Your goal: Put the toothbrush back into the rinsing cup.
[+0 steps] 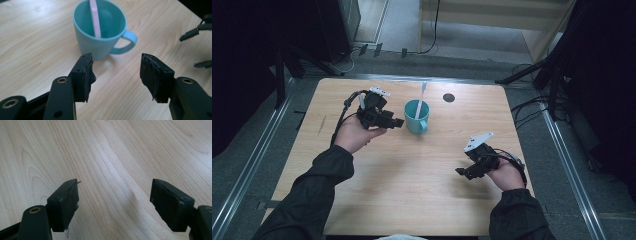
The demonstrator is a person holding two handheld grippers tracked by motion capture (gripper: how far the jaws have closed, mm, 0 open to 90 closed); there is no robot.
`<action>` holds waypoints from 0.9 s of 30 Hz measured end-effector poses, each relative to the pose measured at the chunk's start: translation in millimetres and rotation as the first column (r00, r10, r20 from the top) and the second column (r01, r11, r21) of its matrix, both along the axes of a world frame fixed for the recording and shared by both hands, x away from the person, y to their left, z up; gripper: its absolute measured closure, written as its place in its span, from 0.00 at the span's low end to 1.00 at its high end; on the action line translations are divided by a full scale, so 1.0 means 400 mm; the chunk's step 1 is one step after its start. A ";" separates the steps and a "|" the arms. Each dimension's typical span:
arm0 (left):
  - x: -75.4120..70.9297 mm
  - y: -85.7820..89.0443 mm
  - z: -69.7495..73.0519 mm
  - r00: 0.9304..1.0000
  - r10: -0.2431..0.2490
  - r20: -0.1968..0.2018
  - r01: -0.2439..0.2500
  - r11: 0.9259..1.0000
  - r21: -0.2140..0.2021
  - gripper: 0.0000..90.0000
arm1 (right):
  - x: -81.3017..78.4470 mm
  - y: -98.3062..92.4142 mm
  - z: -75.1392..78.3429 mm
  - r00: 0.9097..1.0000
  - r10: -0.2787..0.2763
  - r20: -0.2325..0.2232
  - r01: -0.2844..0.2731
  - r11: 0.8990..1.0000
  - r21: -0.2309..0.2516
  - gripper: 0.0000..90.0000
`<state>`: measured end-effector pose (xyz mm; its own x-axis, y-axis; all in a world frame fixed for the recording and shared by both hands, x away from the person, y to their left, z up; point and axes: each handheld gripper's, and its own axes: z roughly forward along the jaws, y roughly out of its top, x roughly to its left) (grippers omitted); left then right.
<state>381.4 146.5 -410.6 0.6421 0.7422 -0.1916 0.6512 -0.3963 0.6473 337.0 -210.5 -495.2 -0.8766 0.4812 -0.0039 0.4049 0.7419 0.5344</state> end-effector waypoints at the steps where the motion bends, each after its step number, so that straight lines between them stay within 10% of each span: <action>1: -0.004 0.004 -0.004 1.000 0.001 -0.006 -0.001 1.000 0.003 0.48 | 0.000 0.000 0.000 1.000 0.000 0.001 0.000 1.000 -0.002 0.26; 27: -0.074 0.110 -0.098 0.998 0.018 -0.055 -0.017 1.000 0.020 0.45 | -0.009 -0.010 -0.005 1.000 -0.016 -0.003 0.016 1.000 -0.012 0.26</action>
